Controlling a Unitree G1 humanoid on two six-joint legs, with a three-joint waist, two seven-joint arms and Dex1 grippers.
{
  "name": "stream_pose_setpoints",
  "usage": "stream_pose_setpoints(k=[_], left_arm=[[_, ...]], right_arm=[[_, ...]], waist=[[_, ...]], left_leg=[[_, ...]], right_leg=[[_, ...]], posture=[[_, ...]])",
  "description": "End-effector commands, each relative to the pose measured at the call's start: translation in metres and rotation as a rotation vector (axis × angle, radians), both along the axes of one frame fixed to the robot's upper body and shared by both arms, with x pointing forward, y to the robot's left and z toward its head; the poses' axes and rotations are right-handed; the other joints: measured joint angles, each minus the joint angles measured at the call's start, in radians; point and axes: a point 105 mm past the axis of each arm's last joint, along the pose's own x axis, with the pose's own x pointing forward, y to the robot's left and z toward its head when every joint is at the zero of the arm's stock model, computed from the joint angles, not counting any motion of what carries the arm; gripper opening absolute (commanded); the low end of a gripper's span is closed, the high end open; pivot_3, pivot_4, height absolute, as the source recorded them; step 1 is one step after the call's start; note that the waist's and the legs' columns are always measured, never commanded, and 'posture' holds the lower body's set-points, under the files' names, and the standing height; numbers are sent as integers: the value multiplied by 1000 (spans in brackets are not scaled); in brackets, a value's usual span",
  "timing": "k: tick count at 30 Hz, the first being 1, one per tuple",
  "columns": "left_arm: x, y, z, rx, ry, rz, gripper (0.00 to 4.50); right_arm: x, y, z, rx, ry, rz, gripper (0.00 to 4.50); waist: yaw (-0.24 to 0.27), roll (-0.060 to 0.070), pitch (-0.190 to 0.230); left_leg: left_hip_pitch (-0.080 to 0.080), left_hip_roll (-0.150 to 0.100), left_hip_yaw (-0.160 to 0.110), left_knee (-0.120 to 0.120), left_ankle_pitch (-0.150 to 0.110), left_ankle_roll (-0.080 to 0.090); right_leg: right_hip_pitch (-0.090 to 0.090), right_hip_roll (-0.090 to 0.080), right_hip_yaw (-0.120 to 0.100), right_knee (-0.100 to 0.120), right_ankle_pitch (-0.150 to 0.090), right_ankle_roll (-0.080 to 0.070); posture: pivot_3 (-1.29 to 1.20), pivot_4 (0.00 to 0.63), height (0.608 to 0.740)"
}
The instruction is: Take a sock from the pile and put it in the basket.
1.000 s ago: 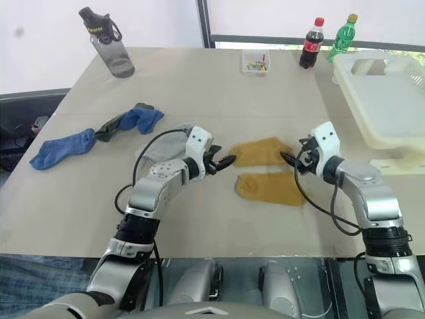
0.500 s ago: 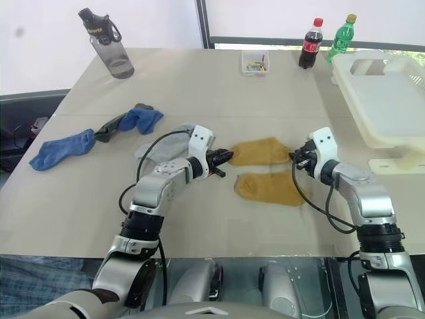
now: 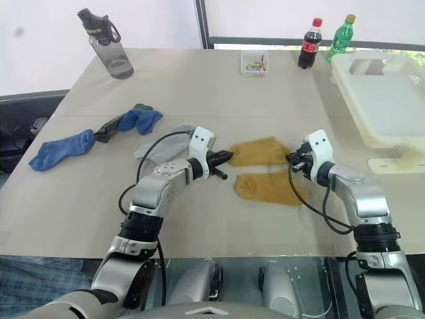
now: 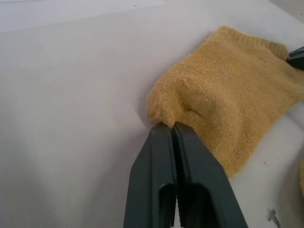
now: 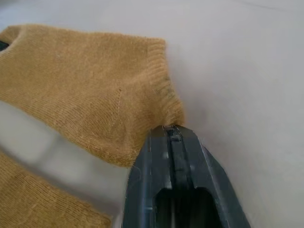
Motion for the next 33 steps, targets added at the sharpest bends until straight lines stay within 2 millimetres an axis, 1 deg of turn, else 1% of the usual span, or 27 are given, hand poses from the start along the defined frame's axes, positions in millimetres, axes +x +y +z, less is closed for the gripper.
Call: stream_pose_setpoints(k=[1, 2, 4, 5, 6, 10, 11, 12, 16, 18, 19, 20, 24, 27, 29, 33], left_arm=[[-4, -2, -6, 12, 17, -14, 0], [-4, -3, -6, 13, 16, -15, 0], [-4, -3, -6, 13, 16, -18, 0], [-5, -3, -6, 13, 15, -18, 0], [-5, -3, -6, 13, 15, -19, 0], [-5, -3, -6, 14, 15, -17, 0], [-5, -3, -6, 14, 15, -17, 0], [-6, -3, -7, 14, 15, -17, 0], [-7, -3, -8, 16, 18, -19, 0], [-8, -3, -8, 17, 19, -20, 0], [-8, -3, -8, 17, 19, -20, 0], [-8, -2, -9, 19, 19, -21, 0], [-9, -1, -8, 21, 18, -21, 0], [-14, 3, -3, 24, 24, -38, 0], [-22, 3, 8, 34, -6, -79, 0], [-50, -6, 38, -70, -22, -190, 0]], right_arm=[[8, -1, 13, -4, -52, -33, 2142], [9, -1, 12, -4, -52, -38, 2754], [9, 1, 10, -6, -44, -32, 3383], [8, 2, 9, -7, -42, -29, 3868], [7, 4, 8, -3, -41, -16, 4219], [3, 11, 7, 8, -37, 25, 4219], [2, 12, 7, 9, -36, 28, 3601], [2, 11, 7, 10, -37, 27, 3367], [2, 11, 8, 11, -44, 27, 1498], [2, 11, 9, 15, -51, 27, 744], [2, 11, 9, 16, -52, 26, 230], [2, 11, 10, 19, -56, 24, 16], [2, 10, 12, 30, -71, 23, 16], [-1, 8, 21, 42, -96, 28, 16], [-5, 8, 30, 49, -109, 38, 16], [-18, 9, 50, 75, -130, 72, 16]], waist=[[0, 0, 0], [0, 0, 0], [0, 0, 0], [0, 0, 0], [1, 0, 0], [0, 0, 0], [0, 0, 0], [0, 0, 0], [0, 0, 0], [0, 0, 0], [0, 0, 0], [0, 0, 0], [0, 0, 0], [-1, 0, 0], [-2, 0, 0], [-4, 0, 0]], left_leg=[[0, 0, 0, 0, 0, 0], [0, 0, 0, 0, 0, 0], [0, 0, 0, 0, 0, 0], [0, 0, 0, 0, 0, 0], [0, 0, 0, 0, 0, 0], [0, 0, 0, 0, 0, 0], [0, 0, 0, 0, 0, 0], [0, 0, 0, 0, 0, 0], [0, 0, 0, 0, 0, 0], [0, 0, 0, 0, 0, 0], [0, 0, 0, 0, 0, 0], [0, 0, 0, 0, 0, 0], [0, 0, 0, 0, 0, 0], [0, 0, 0, 0, 0, 0], [0, 0, 0, 0, 0, 0], [-1, 1, 0, -1, 0, 0]], right_leg=[[0, 0, 0, 0, 0, 0], [0, 0, 0, 0, 0, 0], [0, 0, 0, 0, 0, 0], [0, 0, 0, 0, 0, 0], [0, 0, 0, 0, 0, 0], [0, 0, 0, 0, 0, 0], [0, 0, 0, 0, 0, 0], [0, 0, 0, 0, 0, 0], [0, 0, 0, 0, 0, 0], [0, 0, 0, 0, 0, 0], [0, 0, 0, 0, 0, 0], [0, 0, 0, 0, 0, 0], [0, 0, 0, 0, 0, 0], [0, 0, 0, 0, 0, 0], [0, 0, 0, 0, 0, 0], [-1, 0, 1, 0, 0, 0]], posture=[[0, 150, 740], [0, 150, 740], [0, 150, 740], [0, 150, 740], [0, 150, 740], [0, 150, 740], [0, 150, 740], [0, 150, 740], [0, 150, 740], [0, 150, 740], [0, 150, 740], [0, 150, 740], [0, 150, 740], [0, 150, 740], [0, 150, 740], [0, 150, 740]])
